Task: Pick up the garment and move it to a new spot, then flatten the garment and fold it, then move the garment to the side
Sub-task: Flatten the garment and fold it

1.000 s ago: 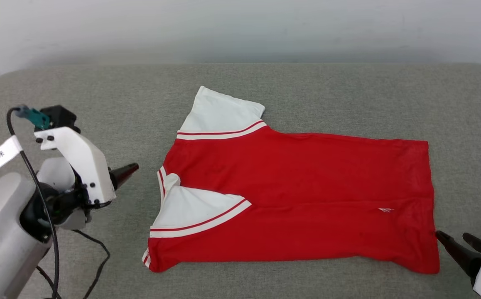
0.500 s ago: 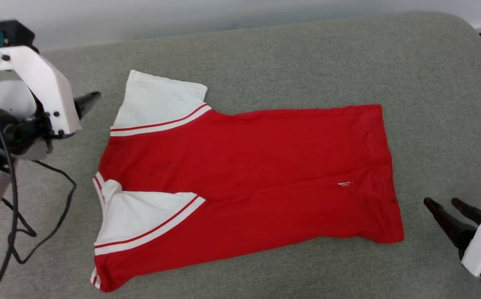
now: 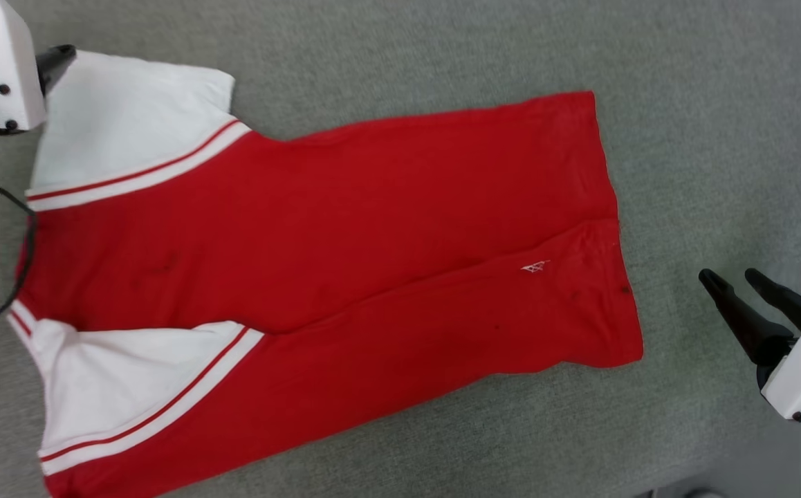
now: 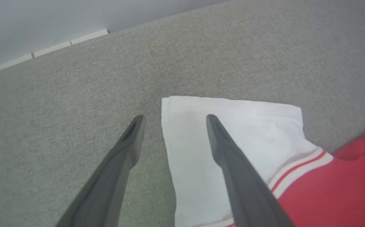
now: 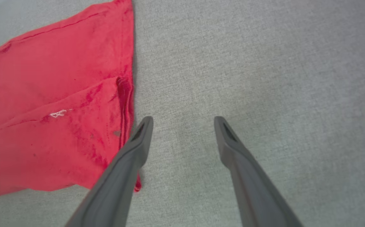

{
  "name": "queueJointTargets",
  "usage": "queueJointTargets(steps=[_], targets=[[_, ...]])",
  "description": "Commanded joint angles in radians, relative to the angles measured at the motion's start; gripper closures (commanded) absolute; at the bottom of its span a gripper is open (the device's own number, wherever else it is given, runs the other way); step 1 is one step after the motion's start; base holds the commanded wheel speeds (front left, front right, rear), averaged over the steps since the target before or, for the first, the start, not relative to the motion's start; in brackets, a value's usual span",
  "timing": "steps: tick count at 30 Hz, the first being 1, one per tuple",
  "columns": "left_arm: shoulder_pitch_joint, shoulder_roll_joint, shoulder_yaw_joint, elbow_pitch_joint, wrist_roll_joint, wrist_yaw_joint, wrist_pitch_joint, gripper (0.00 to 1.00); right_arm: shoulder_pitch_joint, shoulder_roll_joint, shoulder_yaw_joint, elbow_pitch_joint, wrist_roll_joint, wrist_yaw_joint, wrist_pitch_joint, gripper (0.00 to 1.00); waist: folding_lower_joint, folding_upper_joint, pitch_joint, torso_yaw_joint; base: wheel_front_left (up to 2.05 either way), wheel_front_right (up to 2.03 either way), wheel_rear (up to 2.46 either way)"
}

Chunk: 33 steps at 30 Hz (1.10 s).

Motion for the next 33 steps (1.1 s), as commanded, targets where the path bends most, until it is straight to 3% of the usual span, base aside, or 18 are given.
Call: queueJointTargets(steps=[1, 13, 14, 15, 17, 22, 33], targets=[[-0.025, 0.009, -0.014, 0.013, 0.024, -0.012, 0.008, 0.00, -0.015, 0.004, 0.001, -0.002, 0.003, -0.001, -0.009, 0.00, -0.0002, -0.0001, 0.059, -0.031, 0.00, 0.00, 0.00], [-0.054, -0.019, -0.047, 0.151, 0.028, -0.061, 0.040, 0.00, -0.027, 0.008, 0.005, -0.001, 0.005, -0.001, -0.037, 0.00, -0.0002, -0.0001, 0.107, -0.025, 0.00, 0.00, 0.00], [-0.049, -0.024, -0.049, 0.164, 0.019, -0.065, 0.054, 0.16, -0.029, 0.009, 0.008, -0.001, 0.008, -0.001, -0.039, 0.00, -0.0002, -0.0001, 0.108, -0.024, 0.00, 0.00, 0.00], [-0.047, -0.030, -0.048, 0.171, 0.009, -0.073, 0.060, 0.50, -0.029, 0.009, 0.009, -0.001, 0.011, -0.001, -0.041, 0.00, -0.0002, -0.0001, 0.109, -0.023, 0.00, 0.00, 0.00], [-0.053, -0.035, -0.051, 0.185, 0.009, -0.076, 0.067, 1.00, -0.027, 0.008, 0.006, 0.001, 0.012, -0.001, -0.043, 0.00, -0.0002, -0.0001, 0.111, -0.019, 0.00, 0.00, 0.00], [-0.069, -0.038, -0.060, 0.201, 0.018, -0.120, 0.047, 1.00, -0.027, -0.002, -0.007, 0.005, 0.012, -0.001, -0.043, 0.00, -0.0002, -0.0001, 0.105, -0.004, 0.00, 0.00, 0.00], [-0.135, -0.096, -0.044, 0.217, 0.024, -0.188, -0.159, 1.00, -0.100, -0.030, -0.038, -0.022, 0.026, -0.001, -0.042, 0.00, -0.0002, -0.0001, 0.074, 0.053, 0.00, 0.00, 0.00]])
